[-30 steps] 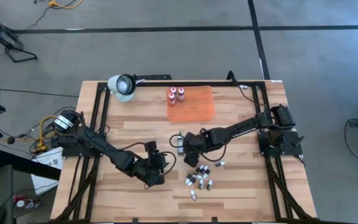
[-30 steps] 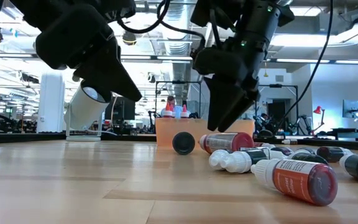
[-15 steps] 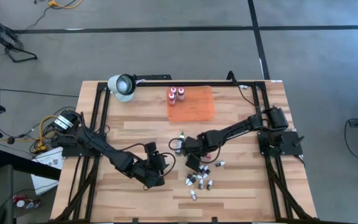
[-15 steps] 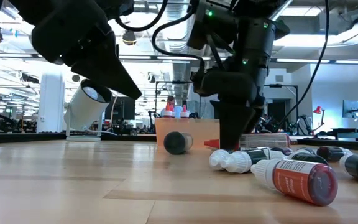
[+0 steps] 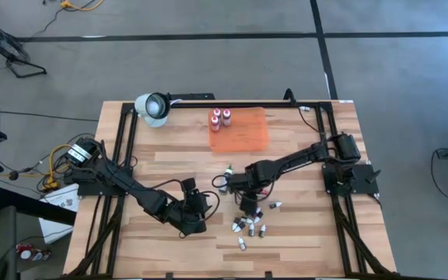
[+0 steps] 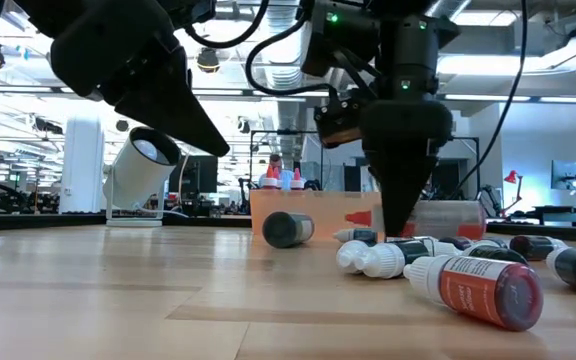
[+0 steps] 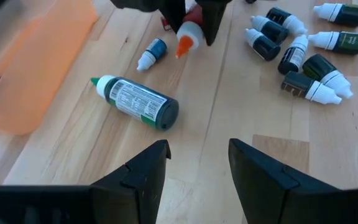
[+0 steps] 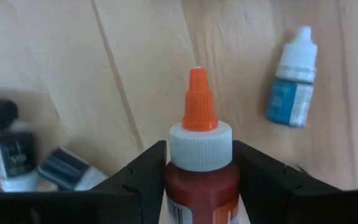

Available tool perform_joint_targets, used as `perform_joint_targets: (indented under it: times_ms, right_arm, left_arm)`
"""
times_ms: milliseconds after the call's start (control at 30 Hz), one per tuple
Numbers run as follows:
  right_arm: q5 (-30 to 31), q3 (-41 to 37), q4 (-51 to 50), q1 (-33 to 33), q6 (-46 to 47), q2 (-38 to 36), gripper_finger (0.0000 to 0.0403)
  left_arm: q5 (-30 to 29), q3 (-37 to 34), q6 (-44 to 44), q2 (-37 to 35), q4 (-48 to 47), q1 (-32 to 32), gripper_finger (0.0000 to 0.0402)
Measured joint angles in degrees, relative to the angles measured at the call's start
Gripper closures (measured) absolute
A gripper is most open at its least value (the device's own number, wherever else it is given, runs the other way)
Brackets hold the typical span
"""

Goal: Pick & Place food coloring
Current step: Put the large orange coloring bottle into the orange bin

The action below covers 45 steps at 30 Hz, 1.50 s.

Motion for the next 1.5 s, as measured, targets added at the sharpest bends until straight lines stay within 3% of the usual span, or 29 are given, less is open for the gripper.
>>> perform_joint_targets:
  times_ms: [1500]
  right_arm:
    - [-1.14,1.18,-2.94,-0.02,-6.03,3.17,0.024]
  left_arm:
    - [-0.42,0.0,-0.31,0.66,0.05,0.04,0.0233]
